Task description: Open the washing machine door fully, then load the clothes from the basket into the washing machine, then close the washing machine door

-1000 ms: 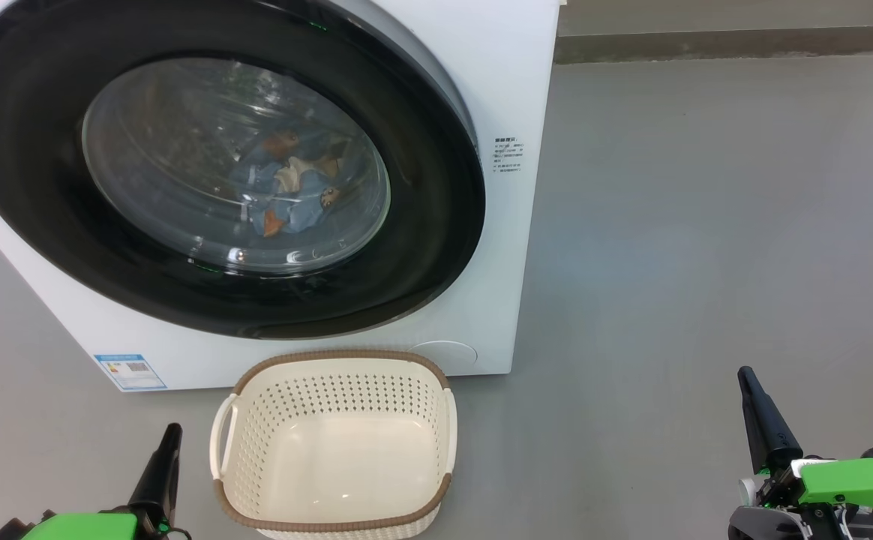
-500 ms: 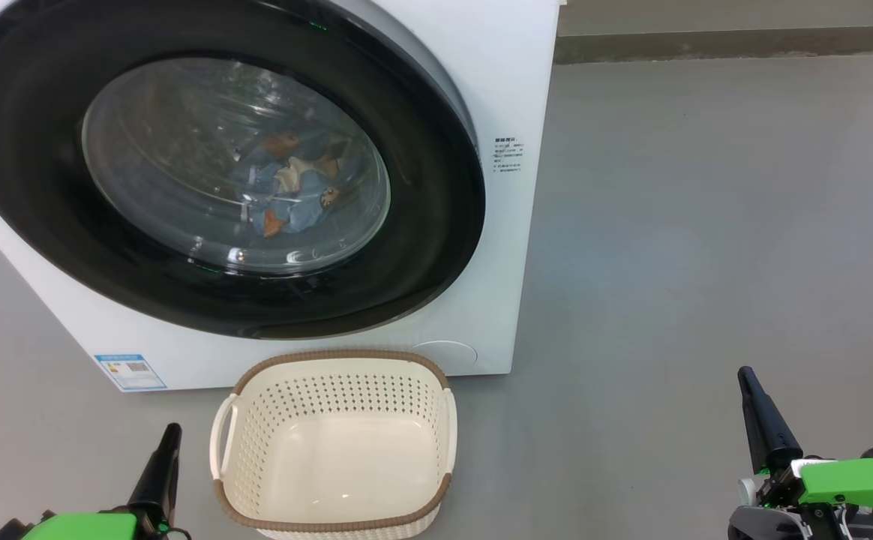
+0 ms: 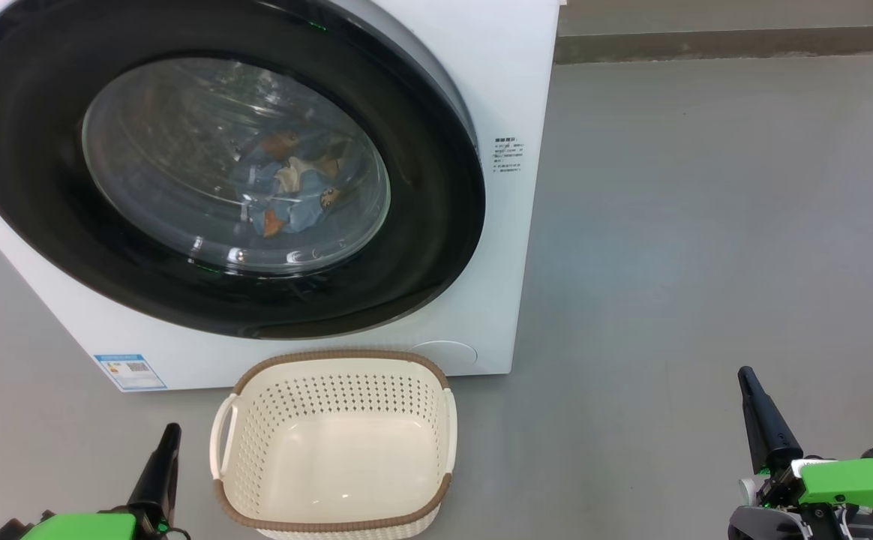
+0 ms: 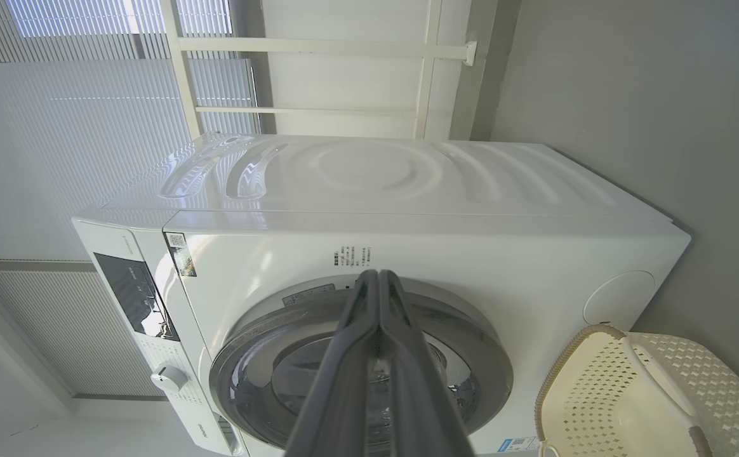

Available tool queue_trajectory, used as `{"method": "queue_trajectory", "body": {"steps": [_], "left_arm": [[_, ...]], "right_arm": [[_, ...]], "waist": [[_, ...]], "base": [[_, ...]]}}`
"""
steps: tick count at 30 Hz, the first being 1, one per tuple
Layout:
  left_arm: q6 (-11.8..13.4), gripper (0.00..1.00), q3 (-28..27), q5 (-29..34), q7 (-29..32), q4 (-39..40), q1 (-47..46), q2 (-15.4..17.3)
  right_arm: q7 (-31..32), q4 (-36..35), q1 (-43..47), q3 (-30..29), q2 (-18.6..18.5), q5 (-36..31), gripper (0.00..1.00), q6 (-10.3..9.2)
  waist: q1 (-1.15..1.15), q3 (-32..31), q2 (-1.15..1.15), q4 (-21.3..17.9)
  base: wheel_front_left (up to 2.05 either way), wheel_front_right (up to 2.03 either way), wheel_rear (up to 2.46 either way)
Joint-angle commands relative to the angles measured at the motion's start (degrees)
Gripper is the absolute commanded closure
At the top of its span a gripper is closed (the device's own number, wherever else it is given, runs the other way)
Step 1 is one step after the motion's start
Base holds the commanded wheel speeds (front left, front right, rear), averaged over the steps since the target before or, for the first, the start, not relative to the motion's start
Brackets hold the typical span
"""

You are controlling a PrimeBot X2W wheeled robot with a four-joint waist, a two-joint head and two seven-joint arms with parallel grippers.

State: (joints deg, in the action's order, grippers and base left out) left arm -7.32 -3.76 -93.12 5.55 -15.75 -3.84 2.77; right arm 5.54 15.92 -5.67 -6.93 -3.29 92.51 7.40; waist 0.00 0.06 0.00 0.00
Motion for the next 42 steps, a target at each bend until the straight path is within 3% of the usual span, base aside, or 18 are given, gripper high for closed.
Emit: {"method": "queue_trajectory", "body": {"steps": [1,42], "left_arm": [[-0.2,1.00,-1.9,0.2,0.3,1.5,-2.6,0.8],[-0.2,1.00,-2.2,0.5,0.5,1.5,-2.6,0.6]], "right_arm": [[0.5,-1.7,-0.8,1.0,-0.1,0.1,1.00,0.09],[0.6,-1.7,-0.8,0.8,0.1,0.0,1.00,0.09]], "waist": [[0.00,0.0,0.00,0.0],[0.00,0.0,0.00,0.0]], "base": [[0.00,0.00,0.00],[0.00,0.00,0.00]]}}
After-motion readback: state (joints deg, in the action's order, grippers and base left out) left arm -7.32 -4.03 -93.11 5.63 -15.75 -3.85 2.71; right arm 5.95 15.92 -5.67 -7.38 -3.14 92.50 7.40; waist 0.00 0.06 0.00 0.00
